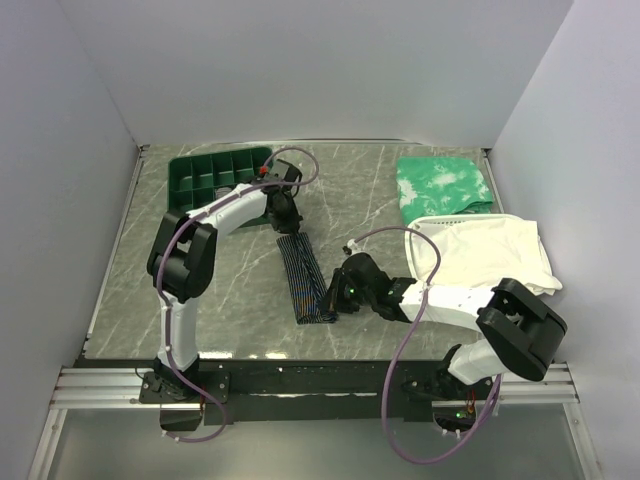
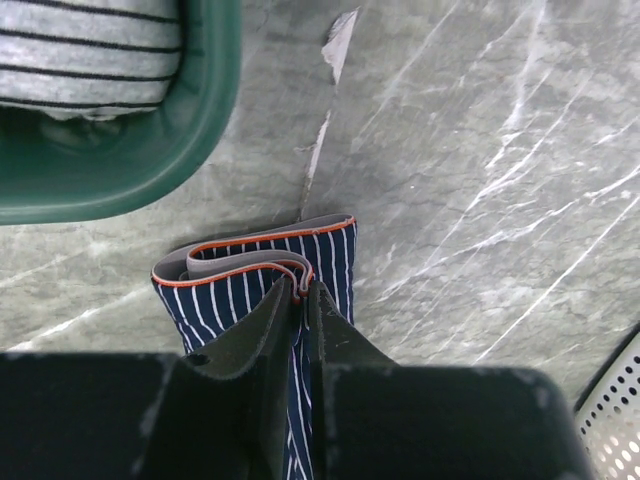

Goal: Roll the underwear
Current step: Fold the underwear at the center of the board.

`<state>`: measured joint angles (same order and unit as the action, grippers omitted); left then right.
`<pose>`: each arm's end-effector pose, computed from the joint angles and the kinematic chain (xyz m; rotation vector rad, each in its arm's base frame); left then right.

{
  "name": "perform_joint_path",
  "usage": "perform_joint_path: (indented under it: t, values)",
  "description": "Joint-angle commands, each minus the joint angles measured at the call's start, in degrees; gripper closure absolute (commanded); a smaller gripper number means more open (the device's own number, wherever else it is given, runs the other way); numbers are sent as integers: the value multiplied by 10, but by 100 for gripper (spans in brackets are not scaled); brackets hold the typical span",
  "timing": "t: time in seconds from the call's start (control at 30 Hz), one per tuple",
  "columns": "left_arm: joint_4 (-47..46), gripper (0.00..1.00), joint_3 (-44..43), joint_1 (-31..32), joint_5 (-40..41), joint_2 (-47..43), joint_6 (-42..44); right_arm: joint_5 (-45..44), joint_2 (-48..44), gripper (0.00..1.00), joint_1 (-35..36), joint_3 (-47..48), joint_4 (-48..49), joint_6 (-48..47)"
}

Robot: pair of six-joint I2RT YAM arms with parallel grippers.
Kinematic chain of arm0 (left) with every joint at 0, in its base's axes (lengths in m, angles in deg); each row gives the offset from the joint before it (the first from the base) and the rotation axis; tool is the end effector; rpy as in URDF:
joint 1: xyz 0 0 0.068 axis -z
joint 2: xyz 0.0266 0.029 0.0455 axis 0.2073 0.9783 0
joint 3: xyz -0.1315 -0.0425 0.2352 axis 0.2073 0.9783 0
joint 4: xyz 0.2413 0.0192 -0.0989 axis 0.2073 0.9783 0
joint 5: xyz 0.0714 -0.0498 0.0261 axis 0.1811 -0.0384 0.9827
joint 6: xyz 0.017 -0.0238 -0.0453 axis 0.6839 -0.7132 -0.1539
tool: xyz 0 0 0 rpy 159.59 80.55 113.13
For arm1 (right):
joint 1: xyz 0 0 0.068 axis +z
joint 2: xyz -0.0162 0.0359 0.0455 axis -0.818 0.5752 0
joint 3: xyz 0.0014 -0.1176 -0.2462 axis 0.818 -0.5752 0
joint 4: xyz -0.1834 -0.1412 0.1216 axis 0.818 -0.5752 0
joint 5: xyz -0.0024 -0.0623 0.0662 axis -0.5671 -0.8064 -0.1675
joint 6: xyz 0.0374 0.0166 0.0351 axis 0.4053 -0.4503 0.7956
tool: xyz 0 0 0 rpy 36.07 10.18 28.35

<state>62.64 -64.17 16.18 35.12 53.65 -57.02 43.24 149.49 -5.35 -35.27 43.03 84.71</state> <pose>0.3837 -0.2043 0.1971 -0.4713 2.6866 -0.3806 0.1710 0.2072 0.1612 -0.0215 2.5319 0.9680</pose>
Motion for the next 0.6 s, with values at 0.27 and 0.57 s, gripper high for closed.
perform_joint_path:
  t: [0.27,0.57]
  values:
    - [-26,95,-49,10,-25,22,7,-19,20,100,-4,4,-13,9]
    - [-78,88,-44,19,-57,31,14,-48,28,95,-7,10,-32,23]
